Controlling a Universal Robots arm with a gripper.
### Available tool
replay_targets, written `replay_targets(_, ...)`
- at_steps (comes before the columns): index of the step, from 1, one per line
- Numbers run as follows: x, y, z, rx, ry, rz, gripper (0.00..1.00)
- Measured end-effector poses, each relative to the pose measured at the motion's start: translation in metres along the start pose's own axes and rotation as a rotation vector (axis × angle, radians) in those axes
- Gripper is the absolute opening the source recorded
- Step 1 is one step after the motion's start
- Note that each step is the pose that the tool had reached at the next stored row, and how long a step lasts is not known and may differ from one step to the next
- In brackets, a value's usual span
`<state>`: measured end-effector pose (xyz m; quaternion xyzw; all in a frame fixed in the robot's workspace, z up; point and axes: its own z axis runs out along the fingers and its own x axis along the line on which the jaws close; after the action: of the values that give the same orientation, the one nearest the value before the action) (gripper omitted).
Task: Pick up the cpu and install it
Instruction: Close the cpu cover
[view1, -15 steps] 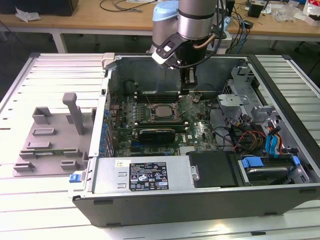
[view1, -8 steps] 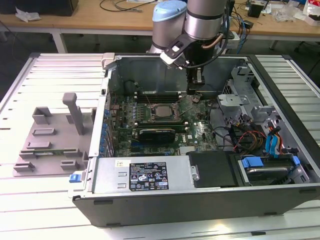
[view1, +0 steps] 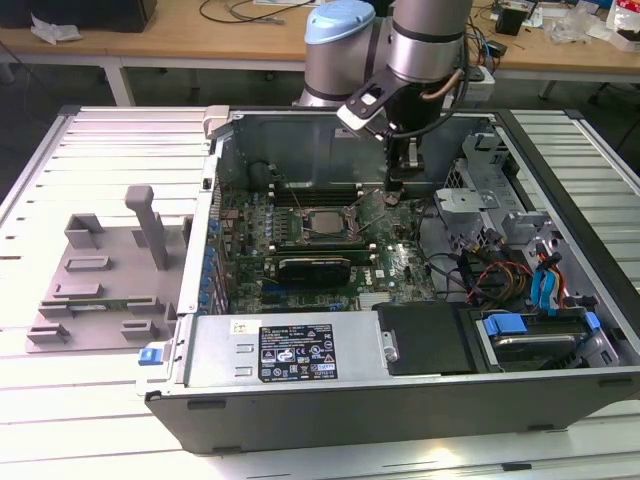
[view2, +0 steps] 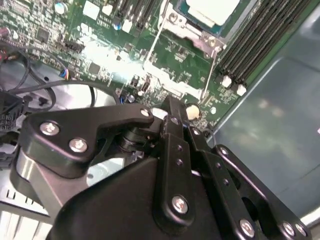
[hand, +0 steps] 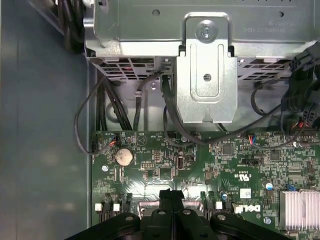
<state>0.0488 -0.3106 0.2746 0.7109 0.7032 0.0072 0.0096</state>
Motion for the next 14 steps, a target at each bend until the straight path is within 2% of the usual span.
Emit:
replay_targets(2, 0.0001, 0.0037, 0.0026, 0.0132, -0.0023, 0.0, 0.11)
replay_targets(3, 0.0001, 0.0051, 0.0038, 0.0156, -0.0026, 0.0, 0.11)
replay_targets(9, 0.0002, 0.0107, 0.0085, 0.0158, -0.0024, 0.0, 0.11)
replay_targets(14, 0.0002, 0.0122, 0.0183, 0.0159, -0.0035, 0.0, 0.11)
